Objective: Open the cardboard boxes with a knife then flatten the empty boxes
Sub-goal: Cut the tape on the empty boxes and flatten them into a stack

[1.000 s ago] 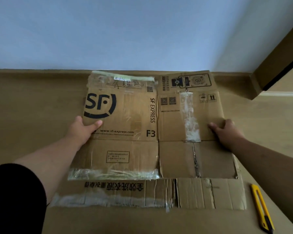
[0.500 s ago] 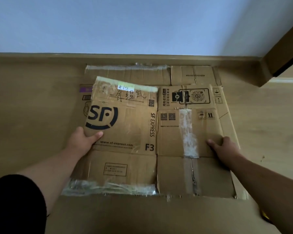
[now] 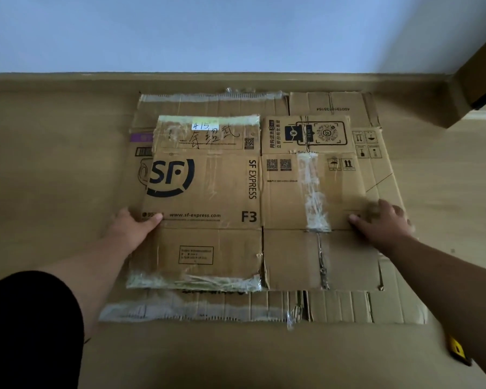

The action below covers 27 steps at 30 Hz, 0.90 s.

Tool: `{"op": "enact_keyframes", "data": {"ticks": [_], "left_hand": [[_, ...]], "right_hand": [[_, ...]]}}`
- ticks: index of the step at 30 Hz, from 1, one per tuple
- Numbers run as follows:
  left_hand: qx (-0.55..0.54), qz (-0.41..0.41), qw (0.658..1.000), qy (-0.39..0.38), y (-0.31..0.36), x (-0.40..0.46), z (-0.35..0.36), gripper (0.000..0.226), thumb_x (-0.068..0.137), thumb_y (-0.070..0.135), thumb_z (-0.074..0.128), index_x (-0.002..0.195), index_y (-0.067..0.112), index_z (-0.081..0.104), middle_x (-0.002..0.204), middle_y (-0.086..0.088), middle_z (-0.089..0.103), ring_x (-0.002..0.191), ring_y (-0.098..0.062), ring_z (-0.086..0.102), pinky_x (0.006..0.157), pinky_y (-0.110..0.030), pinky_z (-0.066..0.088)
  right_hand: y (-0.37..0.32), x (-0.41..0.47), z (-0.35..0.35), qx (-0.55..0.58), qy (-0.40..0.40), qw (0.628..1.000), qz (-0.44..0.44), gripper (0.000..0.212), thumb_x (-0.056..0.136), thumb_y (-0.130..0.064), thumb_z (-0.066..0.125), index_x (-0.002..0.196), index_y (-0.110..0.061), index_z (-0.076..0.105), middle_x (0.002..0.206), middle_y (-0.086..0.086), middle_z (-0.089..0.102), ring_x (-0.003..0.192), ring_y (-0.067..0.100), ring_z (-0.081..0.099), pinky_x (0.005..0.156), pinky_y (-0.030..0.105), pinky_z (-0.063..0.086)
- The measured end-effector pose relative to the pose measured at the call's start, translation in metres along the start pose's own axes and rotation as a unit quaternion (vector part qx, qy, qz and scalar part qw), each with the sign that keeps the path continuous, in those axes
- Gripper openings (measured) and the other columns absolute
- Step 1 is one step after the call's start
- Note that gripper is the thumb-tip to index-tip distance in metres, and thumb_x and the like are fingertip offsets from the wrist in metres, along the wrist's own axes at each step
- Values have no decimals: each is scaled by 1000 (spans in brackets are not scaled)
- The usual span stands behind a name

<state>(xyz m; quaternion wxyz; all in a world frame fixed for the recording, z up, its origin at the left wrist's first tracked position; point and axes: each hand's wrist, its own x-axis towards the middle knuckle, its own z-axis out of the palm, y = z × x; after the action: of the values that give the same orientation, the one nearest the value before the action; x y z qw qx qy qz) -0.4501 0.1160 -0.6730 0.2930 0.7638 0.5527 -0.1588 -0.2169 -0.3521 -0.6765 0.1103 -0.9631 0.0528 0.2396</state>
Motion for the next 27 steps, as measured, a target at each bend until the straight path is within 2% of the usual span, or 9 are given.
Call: {"op": "enact_keyframes", "data": {"ticks": [2, 5, 7, 11, 13, 16, 22, 24, 27], "left_hand": [[-59, -43, 997, 4, -21, 9, -4, 121, 53, 86, 69, 143, 13, 36, 143, -14, 49, 125, -41, 51, 102, -58, 44], [-115, -67, 991, 2, -47, 20, -4, 148, 23, 93, 70, 143, 11, 41, 143, -13, 52, 128, -39, 50, 106, -57, 40], [-120, -59, 991, -8, -55, 24, 1, 151, 17, 93, 69, 142, 11, 44, 143, -12, 53, 129, -37, 50, 108, -55, 39], [-117, -67, 991, -2, -38, 9, -9, 141, 23, 84, 74, 137, 5, 49, 138, -17, 55, 125, -41, 51, 105, -54, 41], [-110, -71, 991, 3, -26, 1, -14, 127, 37, 74, 82, 135, 0, 49, 138, -20, 54, 126, -42, 51, 105, -53, 42], [-98, -71, 992, 28, -19, -11, -13, 97, 63, 58, 84, 133, 0, 49, 137, -21, 54, 124, -42, 51, 102, -52, 42], [-87, -48, 993, 57, -8, -18, -11, 110, 49, 71, 82, 128, 1, 51, 130, -21, 59, 116, -42, 56, 93, -50, 47], [-78, -33, 995, 56, 3, -21, -8, 109, 51, 71, 81, 128, 1, 50, 129, -22, 59, 115, -42, 56, 92, -50, 47], [-66, -1, 997, 33, 18, -18, 4, 132, 31, 88, 71, 131, 4, 49, 128, -18, 59, 115, -42, 56, 95, -53, 49]], "right_hand": [[14, 1, 0, 55, 6, 996, 74, 112, 66, -82, 64, 152, -22, 24, 154, 19, 31, 138, 47, 32, 108, 63, 33], [40, 10, 2, 148, -5, 978, 144, 151, 26, -97, 61, 148, -16, 26, 144, 25, 41, 126, 49, 46, 98, 63, 45], [54, 21, 8, 142, -6, 976, 164, 159, 15, -101, 57, 144, -11, 33, 136, 25, 49, 118, 47, 53, 93, 60, 50], [40, 6, -19, 131, -30, 975, 178, 113, 58, -74, 76, 138, 1, 50, 130, 28, 55, 114, 46, 55, 92, 48, 47], [45, 11, -26, 166, -50, 970, 173, 97, 67, -59, 82, 136, 2, 52, 127, 27, 58, 112, 44, 56, 91, 47, 47], [51, 11, -27, 187, -39, 969, 154, 103, 54, -68, 83, 125, 1, 60, 111, 24, 64, 97, 41, 62, 90, 50, 53], [78, 25, -29, 185, 0, 976, 118, 121, 15, -95, 62, 96, -5, 71, 82, 16, 69, 72, 34, 66, 69, 45, 59], [90, 26, -34, 187, 4, 975, 123, 116, 18, -95, 63, 93, -6, 71, 80, 16, 69, 70, 35, 67, 68, 47, 60], [104, 18, -50, 202, 27, 969, 140, 95, 41, -80, 76, 94, -2, 70, 81, 18, 69, 71, 35, 67, 68, 45, 59]]}}
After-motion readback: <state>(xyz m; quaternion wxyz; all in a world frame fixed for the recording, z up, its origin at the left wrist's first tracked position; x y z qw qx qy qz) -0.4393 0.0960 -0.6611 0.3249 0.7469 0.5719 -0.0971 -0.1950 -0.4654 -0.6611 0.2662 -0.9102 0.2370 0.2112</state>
